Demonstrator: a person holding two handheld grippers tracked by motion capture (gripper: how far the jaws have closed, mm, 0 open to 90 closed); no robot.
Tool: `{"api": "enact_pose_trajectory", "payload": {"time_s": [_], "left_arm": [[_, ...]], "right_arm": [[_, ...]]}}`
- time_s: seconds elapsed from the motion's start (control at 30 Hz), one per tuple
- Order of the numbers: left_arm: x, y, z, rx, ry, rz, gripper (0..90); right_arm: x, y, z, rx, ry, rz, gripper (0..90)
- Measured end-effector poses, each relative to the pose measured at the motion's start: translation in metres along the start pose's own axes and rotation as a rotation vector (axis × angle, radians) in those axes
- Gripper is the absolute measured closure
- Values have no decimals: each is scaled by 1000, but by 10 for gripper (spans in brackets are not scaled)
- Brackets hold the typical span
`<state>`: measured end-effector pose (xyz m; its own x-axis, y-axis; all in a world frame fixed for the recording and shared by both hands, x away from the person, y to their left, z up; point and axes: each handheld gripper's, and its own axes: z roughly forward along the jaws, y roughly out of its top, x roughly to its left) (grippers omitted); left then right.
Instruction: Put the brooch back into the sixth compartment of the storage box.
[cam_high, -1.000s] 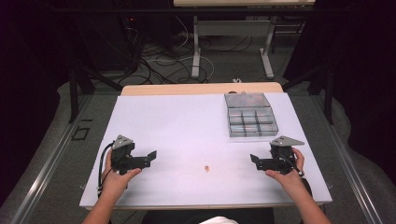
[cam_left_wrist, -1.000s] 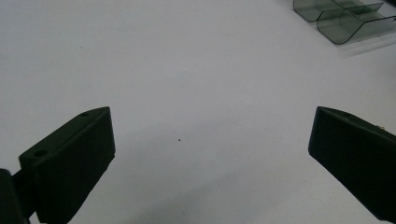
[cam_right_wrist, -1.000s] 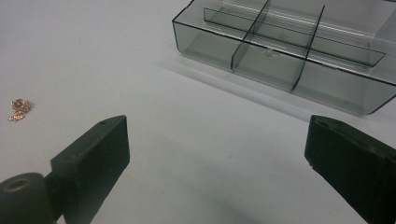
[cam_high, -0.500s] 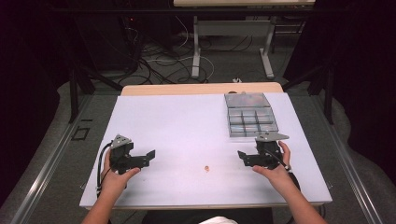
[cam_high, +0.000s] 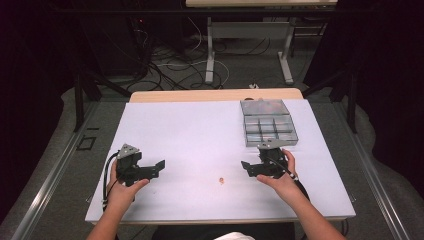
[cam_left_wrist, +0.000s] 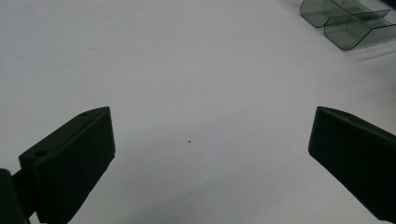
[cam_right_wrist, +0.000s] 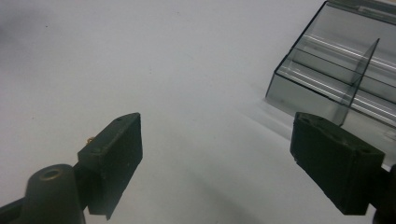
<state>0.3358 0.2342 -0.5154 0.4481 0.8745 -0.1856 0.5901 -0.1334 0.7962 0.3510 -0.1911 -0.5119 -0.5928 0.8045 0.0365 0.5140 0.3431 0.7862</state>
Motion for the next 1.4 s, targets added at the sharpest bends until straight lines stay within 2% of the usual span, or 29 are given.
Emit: {"api": "enact_pose_trajectory", "payload": {"time_s": [0.1, 0.23, 0.27, 0.33, 0.37, 0.5, 0.7, 0.83, 0.9, 0.97, 1.1, 1.13, 1.17, 1.2, 1.23, 1.3, 1.4], "left_arm": [[0, 0, -1, 2, -2, 2, 8], [1, 0, -1, 3, -4, -2, 9], [1, 0, -1, 3, -3, -1, 9], [1, 1, -1, 2, -2, -1, 9], [1, 1, 0, -2, -2, 2, 8], [1, 1, 0, -4, -5, -1, 8], [1, 2, 2, 0, -10, -1, 9], [1, 2, 3, 9, -15, 8, 9], [0, 2, 3, 10, -19, 8, 9], [1, 2, 3, 9, -19, 5, 9], [1, 2, 3, 12, -19, 5, 9], [1, 2, 4, 12, -18, 4, 9], [0, 1, 4, 7, -17, 5, 9], [0, 1, 4, 11, -19, 7, 9], [0, 1, 4, 10, -17, 8, 9], [0, 1, 4, 10, -17, 9, 9], [0, 0, 3, 18, -19, 9, 9]], "right_arm": [[3, 1, 4, 10, 1, -1, 189], [6, 3, 7, 35, 25, -12, 234], [7, 3, 9, 27, 29, -8, 251], [8, 3, 10, 40, 48, -7, 270], [8, 4, 9, 63, 52, -17, 278], [14, 6, 13, 55, 68, -2, 305], [23, 8, 20, 85, 92, 15, 339], [28, 8, 22, 110, 110, -4, 395], [32, 9, 24, 99, 120, -3, 416], [35, 10, 24, 124, 124, -9, 420], [41, 12, 28, 131, 125, -36, 423], [43, 12, 29, 150, 125, -46, 424], [44, 12, 30, 140, 124, -38, 429], [46, 12, 31, 152, 131, -35, 441], [47, 13, 31, 171, 127, -38, 445], [48, 13, 33, 167, 131, -59, 467], [52, 15, 35, 207, 139, -41, 489]]}}
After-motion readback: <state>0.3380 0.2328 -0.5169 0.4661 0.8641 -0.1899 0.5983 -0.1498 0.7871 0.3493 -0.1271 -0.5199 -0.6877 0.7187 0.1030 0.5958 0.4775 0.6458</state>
